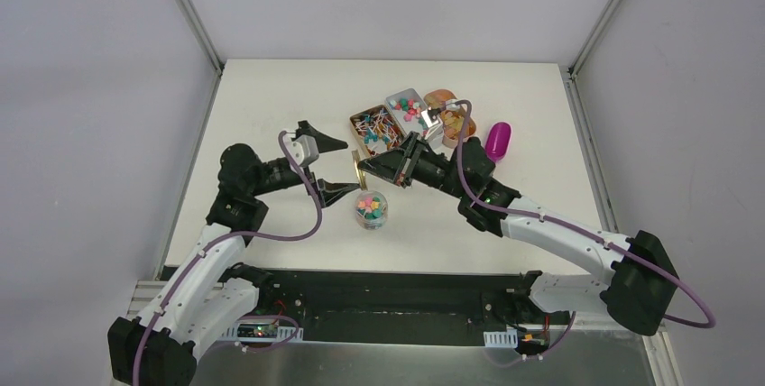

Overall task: Pack the candies
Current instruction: Close the bottle lid on the packing bottle.

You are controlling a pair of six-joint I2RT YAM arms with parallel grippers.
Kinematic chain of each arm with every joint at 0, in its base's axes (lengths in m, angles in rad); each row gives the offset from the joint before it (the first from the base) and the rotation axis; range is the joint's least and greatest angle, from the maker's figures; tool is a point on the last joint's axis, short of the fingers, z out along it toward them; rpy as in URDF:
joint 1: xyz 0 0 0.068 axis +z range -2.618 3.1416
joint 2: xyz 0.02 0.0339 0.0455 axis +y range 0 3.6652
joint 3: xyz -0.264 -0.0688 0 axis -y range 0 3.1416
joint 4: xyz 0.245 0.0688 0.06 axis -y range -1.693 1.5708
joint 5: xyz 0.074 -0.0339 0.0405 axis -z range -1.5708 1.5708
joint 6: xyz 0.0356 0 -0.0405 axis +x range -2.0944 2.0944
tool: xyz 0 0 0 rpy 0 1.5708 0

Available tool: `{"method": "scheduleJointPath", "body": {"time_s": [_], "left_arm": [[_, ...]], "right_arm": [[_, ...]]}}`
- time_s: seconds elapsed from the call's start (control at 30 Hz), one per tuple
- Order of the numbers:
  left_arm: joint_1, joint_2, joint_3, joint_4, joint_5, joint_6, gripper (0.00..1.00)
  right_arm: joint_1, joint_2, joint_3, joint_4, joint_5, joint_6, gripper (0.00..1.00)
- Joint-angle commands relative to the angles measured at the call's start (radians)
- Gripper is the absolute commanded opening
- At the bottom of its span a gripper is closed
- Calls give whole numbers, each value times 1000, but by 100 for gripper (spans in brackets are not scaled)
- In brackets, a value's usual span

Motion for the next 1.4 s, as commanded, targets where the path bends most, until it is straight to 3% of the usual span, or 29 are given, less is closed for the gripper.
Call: {"method": "scheduleJointPath", "body": {"time_s": [0.0, 0.53, 1.37], "left_arm": [[-6, 5, 8, 140, 25, -39, 99], [-6, -9, -33, 184, 141, -69, 99], [-6, 36, -19, 244, 51, -93, 99]], "right_arm": [[8, -13, 27, 87, 7, 23, 0], [10, -36, 22, 89, 84, 20, 0], [17, -38, 5, 129, 114, 56, 0]]}}
